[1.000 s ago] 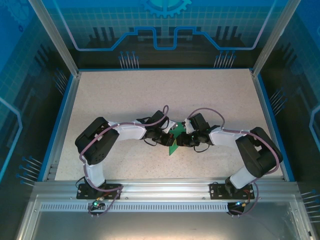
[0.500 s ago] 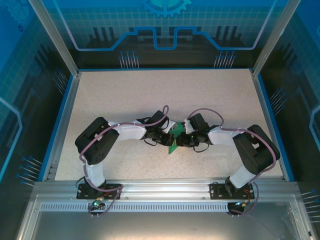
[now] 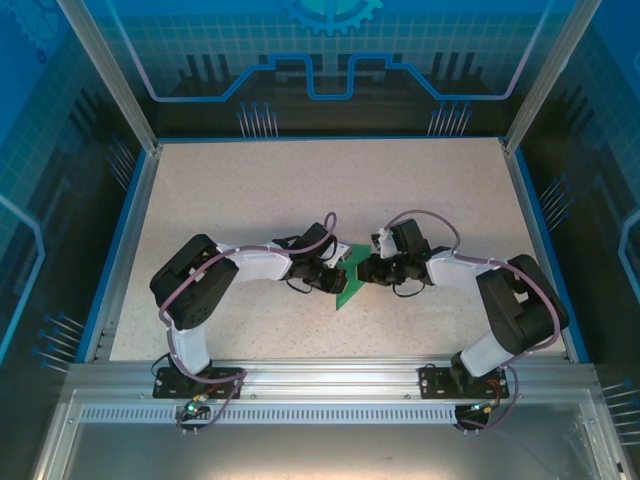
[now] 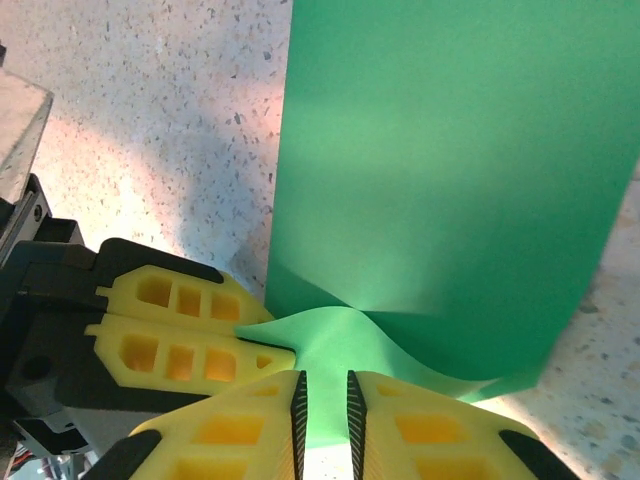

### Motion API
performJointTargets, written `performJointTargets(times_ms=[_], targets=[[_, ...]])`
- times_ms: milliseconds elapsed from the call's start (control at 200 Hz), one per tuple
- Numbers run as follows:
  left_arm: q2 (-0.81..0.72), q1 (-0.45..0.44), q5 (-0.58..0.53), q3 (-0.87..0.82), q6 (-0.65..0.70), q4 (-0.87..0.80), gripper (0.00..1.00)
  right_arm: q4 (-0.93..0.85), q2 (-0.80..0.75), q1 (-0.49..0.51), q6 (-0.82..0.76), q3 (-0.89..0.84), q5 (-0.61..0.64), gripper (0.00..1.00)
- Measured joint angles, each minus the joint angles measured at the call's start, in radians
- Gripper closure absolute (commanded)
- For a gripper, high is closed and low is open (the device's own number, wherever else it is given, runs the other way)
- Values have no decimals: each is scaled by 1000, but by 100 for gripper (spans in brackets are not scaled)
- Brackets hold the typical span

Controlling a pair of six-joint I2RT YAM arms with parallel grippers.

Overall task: Fold a paper plane with a square sheet of paper (pick it up from the middle)
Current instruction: Third fold the triangle at the center of the table.

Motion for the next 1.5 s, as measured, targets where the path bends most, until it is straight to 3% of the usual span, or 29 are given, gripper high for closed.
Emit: performJointTargets(times_ms=[340, 810, 1145, 1500], targets=[[0, 0, -1, 0, 0, 1, 99, 30, 98, -14, 4, 3, -18, 81], [0, 0, -3, -1, 0, 3, 99, 29, 45, -74, 6, 30, -43, 81], [0, 0, -3, -2, 0, 3, 99, 58, 135, -81, 19, 28, -47, 81], [0, 0, -3, -2, -2, 3, 99, 41, 45, -87, 20, 11, -59, 80]])
